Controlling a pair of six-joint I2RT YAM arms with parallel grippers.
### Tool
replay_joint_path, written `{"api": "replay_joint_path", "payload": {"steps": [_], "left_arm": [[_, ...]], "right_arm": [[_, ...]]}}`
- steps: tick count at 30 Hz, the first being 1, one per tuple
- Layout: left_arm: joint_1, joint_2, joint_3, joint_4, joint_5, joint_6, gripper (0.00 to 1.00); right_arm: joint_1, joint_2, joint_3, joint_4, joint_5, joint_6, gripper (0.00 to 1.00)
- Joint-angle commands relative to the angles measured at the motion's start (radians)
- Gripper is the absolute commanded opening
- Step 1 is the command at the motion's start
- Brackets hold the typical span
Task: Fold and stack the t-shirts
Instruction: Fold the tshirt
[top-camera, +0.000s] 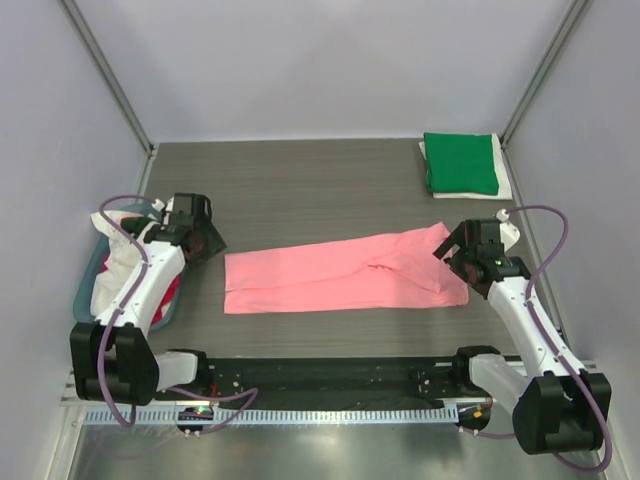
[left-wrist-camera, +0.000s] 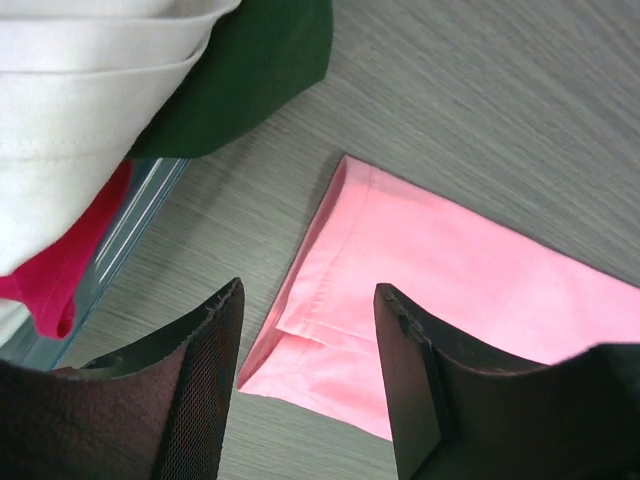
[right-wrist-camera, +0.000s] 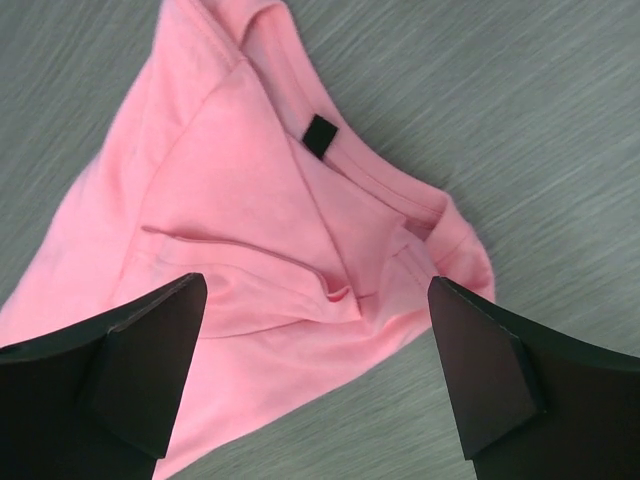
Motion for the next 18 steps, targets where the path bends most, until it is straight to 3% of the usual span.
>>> {"api": "replay_joint_path", "payload": {"steps": [1, 6, 11, 18], "left_arm": [[-0.02, 0.0, 0.063, 0.002, -0.026, 0.015, 0.56], [-0.155, 0.127, 0.149, 0.011, -0.026, 0.049, 0.55], [-0.27, 0.284, 0.186, 0.007, 0.0, 0.029, 0.53], [-0.305, 0.439, 0.178, -0.027, 0.031, 0.0, 0.5]], "right_arm": [[-0.004, -0.006, 0.01, 0.1, -0.101, 0.03, 0.98], [0.04, 0.107, -0.034, 0.239, -0.325, 0.07, 0.93], [0.099, 0.252, -0.02, 0.283, -0.362, 0.101, 0.93], [0.104, 0.433, -0.001, 0.348, -0.347, 0.079, 0.93]]}}
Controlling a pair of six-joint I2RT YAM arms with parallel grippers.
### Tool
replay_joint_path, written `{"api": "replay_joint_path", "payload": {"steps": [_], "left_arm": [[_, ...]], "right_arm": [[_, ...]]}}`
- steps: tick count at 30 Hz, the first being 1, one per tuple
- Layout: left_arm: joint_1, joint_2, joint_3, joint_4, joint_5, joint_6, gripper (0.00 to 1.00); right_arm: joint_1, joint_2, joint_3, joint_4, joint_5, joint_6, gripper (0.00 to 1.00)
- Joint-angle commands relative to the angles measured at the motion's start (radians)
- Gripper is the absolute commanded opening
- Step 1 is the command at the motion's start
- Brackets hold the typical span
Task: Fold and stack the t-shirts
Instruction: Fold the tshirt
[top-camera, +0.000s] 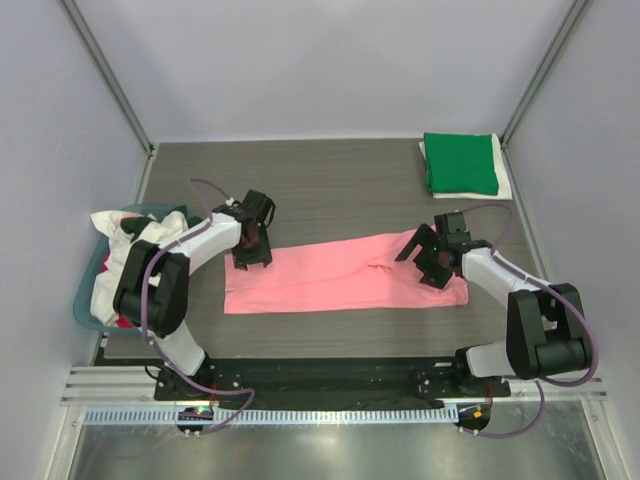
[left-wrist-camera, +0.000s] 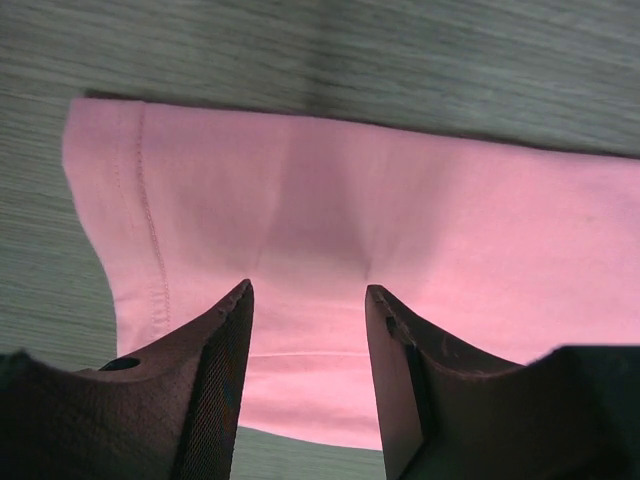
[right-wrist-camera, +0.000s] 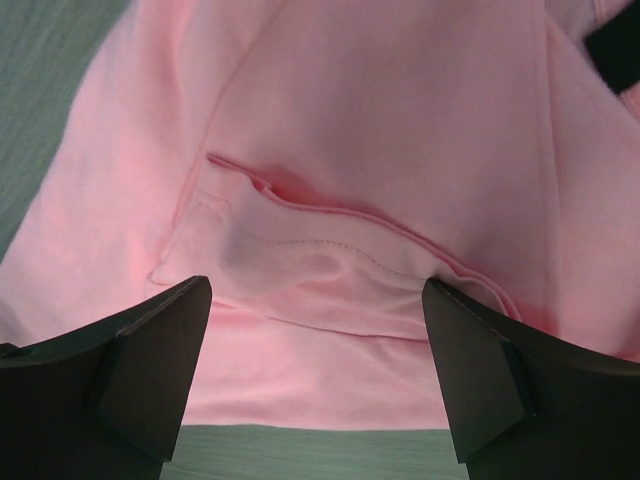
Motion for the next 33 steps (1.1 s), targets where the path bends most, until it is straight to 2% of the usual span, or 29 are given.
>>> {"api": "replay_joint_path", "payload": {"steps": [1, 5, 8, 14, 15, 18, 19, 23, 25, 28, 33], "left_arm": [[-0.004, 0.021, 0.006, -0.033, 0.013, -0.019, 0.5], [-0.01, 0.038, -0.031, -0.066, 0.017, -0.032, 0.49], [-0.022, 0.035, -0.095, -0.062, 0.056, -0.065, 0.48], [-0.131, -0.009, -0.21, -0.03, 0.154, -0.221, 0.45], [-0.154, -0.023, -0.238, -0.024, 0.188, -0.255, 0.45], [-0.266, -0.075, -0.261, 0.048, 0.279, -0.386, 0.46], [-0.327, -0.078, -0.256, 0.096, 0.298, -0.423, 0.47], [-0.445, -0.034, -0.227, 0.21, 0.375, -0.56, 0.48], [-0.497, -0.008, -0.195, 0.214, 0.358, -0.563, 0.48], [-0.522, 0.038, -0.149, 0.167, 0.318, -0.56, 0.48], [-0.533, 0.057, -0.141, 0.168, 0.334, -0.572, 0.48]], "right_arm": [[0.002, 0.082, 0.032, 0.074, -0.005, -0.009, 0.93], [0.0, 0.245, 0.124, 0.083, 0.002, -0.035, 0.93], [0.002, 0.398, 0.253, 0.081, -0.024, -0.042, 0.93], [0.06, 0.67, 0.616, 0.048, -0.105, -0.068, 0.93], [0.075, 0.711, 0.727, 0.022, -0.111, -0.074, 0.93], [0.115, 0.863, 0.949, -0.008, -0.151, -0.085, 0.93], [0.121, 0.947, 1.004, -0.014, -0.174, -0.086, 0.93], [0.143, 1.136, 1.303, -0.043, -0.251, -0.071, 0.93], [0.146, 1.199, 1.382, -0.049, -0.277, -0.06, 0.93], [0.147, 1.284, 1.501, -0.06, -0.301, -0.054, 0.93], [0.149, 1.371, 1.649, -0.057, -0.356, -0.059, 0.94]]}}
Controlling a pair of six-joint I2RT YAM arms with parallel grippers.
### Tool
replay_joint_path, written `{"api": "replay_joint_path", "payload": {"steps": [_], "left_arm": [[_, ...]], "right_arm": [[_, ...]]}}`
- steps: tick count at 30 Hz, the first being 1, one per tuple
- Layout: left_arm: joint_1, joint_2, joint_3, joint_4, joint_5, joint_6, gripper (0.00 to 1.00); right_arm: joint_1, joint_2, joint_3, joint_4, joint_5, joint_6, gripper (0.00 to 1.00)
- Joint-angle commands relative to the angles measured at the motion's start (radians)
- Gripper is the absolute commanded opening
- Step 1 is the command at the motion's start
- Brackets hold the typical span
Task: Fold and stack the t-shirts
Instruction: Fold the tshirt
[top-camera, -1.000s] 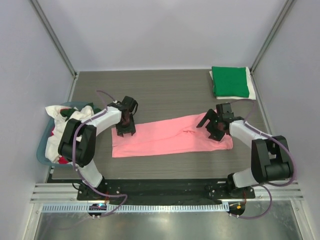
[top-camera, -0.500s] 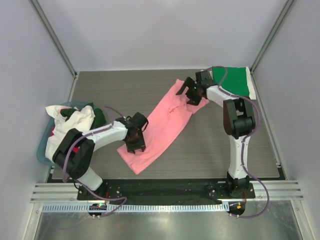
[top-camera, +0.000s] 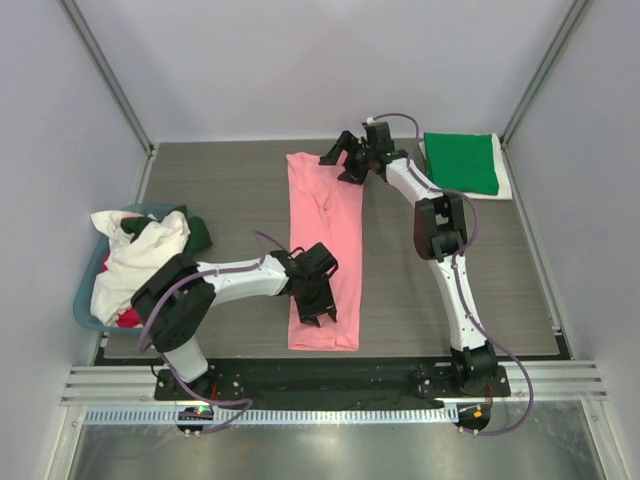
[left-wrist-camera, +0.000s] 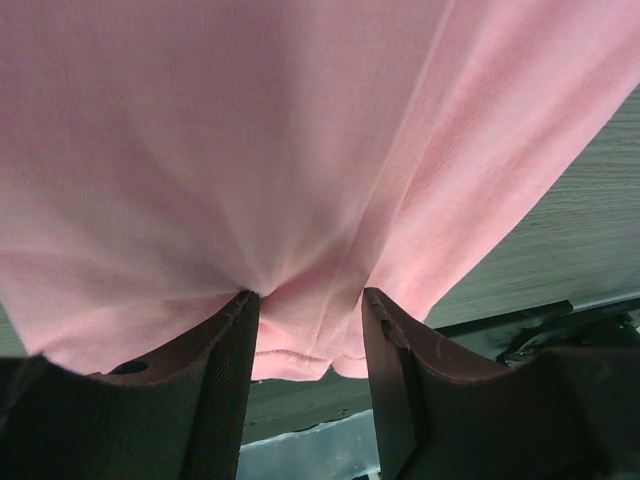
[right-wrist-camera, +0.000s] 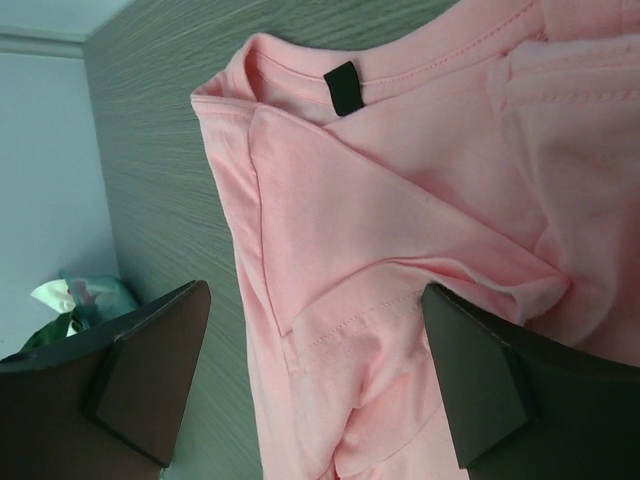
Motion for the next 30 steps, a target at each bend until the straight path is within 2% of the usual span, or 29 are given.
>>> {"api": "replay_joint_path", "payload": {"steps": [1, 5, 10, 12, 15, 16, 19, 24, 26, 27, 28, 30], "left_arm": [[-0.023, 0.038, -0.001, -0.002, -0.004, -0.03, 0.47], [-0.057, -0.008, 0.08, -0.115, -0.063, -0.027, 0.5], [-0.112, -0.116, 0.252, -0.362, -0.269, -0.004, 0.59], [-0.125, -0.154, 0.268, -0.405, -0.322, 0.001, 0.61], [-0.126, -0.257, 0.202, -0.404, -0.369, 0.003, 0.62], [-0.126, -0.31, 0.185, -0.403, -0.381, 0.004, 0.62], [-0.126, -0.427, 0.098, -0.4, -0.418, 0.003, 0.6], [-0.126, -0.608, -0.034, -0.383, -0.474, -0.016, 0.59], [-0.126, -0.68, -0.091, -0.367, -0.491, -0.017, 0.6], [-0.126, -0.697, -0.108, -0.357, -0.488, -0.017, 0.6], [-0.126, -0.712, -0.123, -0.351, -0.488, -0.019, 0.59], [-0.126, -0.742, -0.171, -0.34, -0.476, -0.031, 0.58]], "right_arm": [[0.003, 0.119, 0.067, -0.101, -0.034, -0.019, 0.94], [0.003, 0.112, 0.15, -0.091, -0.091, -0.034, 0.95], [0.003, -0.018, 0.173, -0.066, -0.132, -0.04, 0.99], [0.009, -0.064, 0.161, -0.053, -0.152, -0.04, 1.0], [0.012, -0.199, 0.064, -0.055, -0.152, -0.066, 1.0], [0.01, -0.241, 0.021, -0.056, -0.14, -0.077, 1.0], [0.016, -0.449, -0.252, -0.074, -0.062, -0.135, 1.0], [0.109, -0.813, -0.578, -0.26, 0.243, -0.224, 1.0], [0.16, -0.921, -0.771, -0.311, 0.367, -0.212, 1.0], [0.203, -1.021, -0.842, -0.32, 0.388, -0.188, 1.0], [0.229, -1.079, -0.984, -0.322, 0.392, -0.162, 1.0], [0.28, -1.223, -1.121, -0.315, 0.412, -0.079, 1.0]]}}
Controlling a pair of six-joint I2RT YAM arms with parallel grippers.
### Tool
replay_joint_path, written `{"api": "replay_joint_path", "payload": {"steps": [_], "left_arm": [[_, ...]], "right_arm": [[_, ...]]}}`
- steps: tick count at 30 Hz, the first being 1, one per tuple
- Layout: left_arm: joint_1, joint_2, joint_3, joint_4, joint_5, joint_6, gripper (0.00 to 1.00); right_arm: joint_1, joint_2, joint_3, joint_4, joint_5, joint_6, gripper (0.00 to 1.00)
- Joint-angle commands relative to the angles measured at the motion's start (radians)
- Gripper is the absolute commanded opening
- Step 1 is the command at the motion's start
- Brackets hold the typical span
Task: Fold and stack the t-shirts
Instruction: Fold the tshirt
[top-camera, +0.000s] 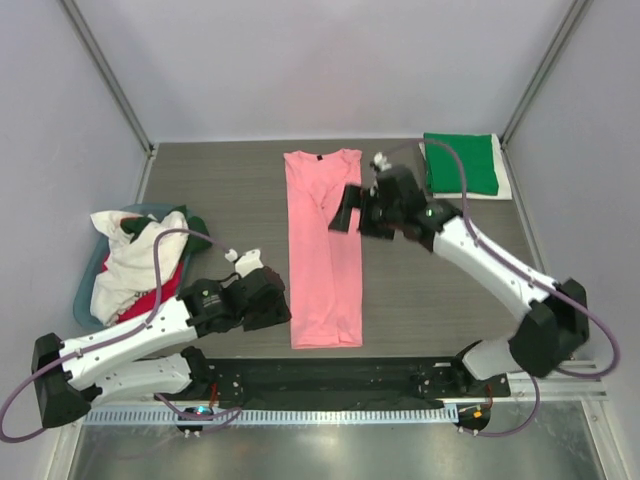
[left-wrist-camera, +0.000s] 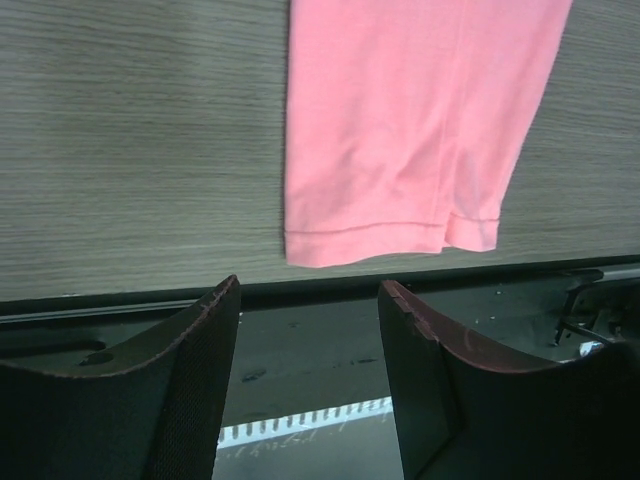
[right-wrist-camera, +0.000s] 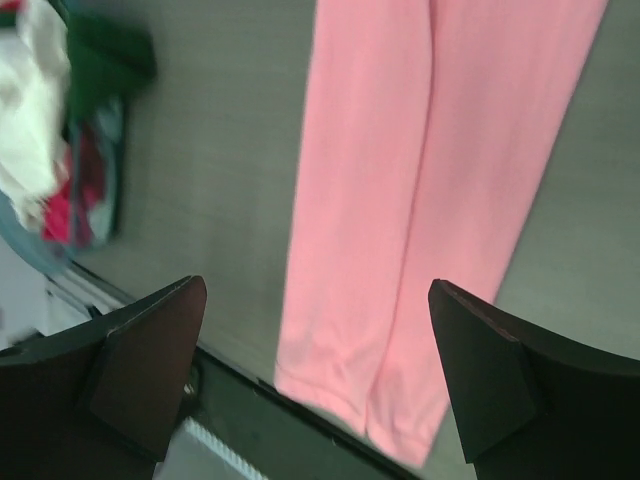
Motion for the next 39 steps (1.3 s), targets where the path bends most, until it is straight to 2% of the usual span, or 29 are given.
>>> {"api": "replay_joint_path", "payload": {"steps": [1, 2, 7, 10, 13, 20, 23, 26, 27, 28, 39], "left_arm": [[0.0, -0.043, -0.055, 0.029, -0.033, -0.032, 0.58], [0.0, -0.049, -0.07, 0.049, -0.022, -0.038, 0.58], [0.0, -0.105, -0.216, 0.174, 0.049, -0.081, 0.56], [0.0, -0.131, -0.291, 0.256, 0.075, -0.101, 0.57], [0.0, -0.137, -0.335, 0.329, 0.106, -0.104, 0.57], [0.0, -0.119, -0.417, 0.421, 0.121, -0.126, 0.57], [0.0, -0.088, -0.432, 0.463, 0.138, -0.14, 0.57], [0.0, -0.063, -0.426, 0.466, 0.147, -0.141, 0.56], [0.0, -0.048, -0.423, 0.469, 0.153, -0.141, 0.56], [0.0, -0.045, -0.425, 0.472, 0.158, -0.144, 0.55], [-0.002, 0.082, -0.408, 0.527, 0.198, -0.135, 0.5]], "right_arm": [[0.109, -0.13, -0.29, -0.102, 0.142, 0.087, 1.0], [0.139, -0.166, -0.343, -0.102, 0.151, 0.138, 1.0], [0.28, -0.384, -0.652, -0.035, 0.116, 0.299, 0.82], [0.363, -0.427, -0.777, 0.053, 0.096, 0.374, 0.75], [0.423, -0.438, -0.846, 0.108, 0.096, 0.422, 0.73], [0.463, -0.408, -0.911, 0.237, 0.088, 0.456, 0.73], [0.463, -0.377, -0.923, 0.259, 0.087, 0.453, 0.68], [0.463, -0.365, -0.934, 0.263, 0.087, 0.454, 0.55], [0.461, -0.368, -0.935, 0.263, 0.088, 0.454, 0.46], [0.463, -0.377, -0.943, 0.263, 0.091, 0.456, 0.43], [0.463, -0.391, -0.957, 0.263, 0.078, 0.44, 0.22]]}}
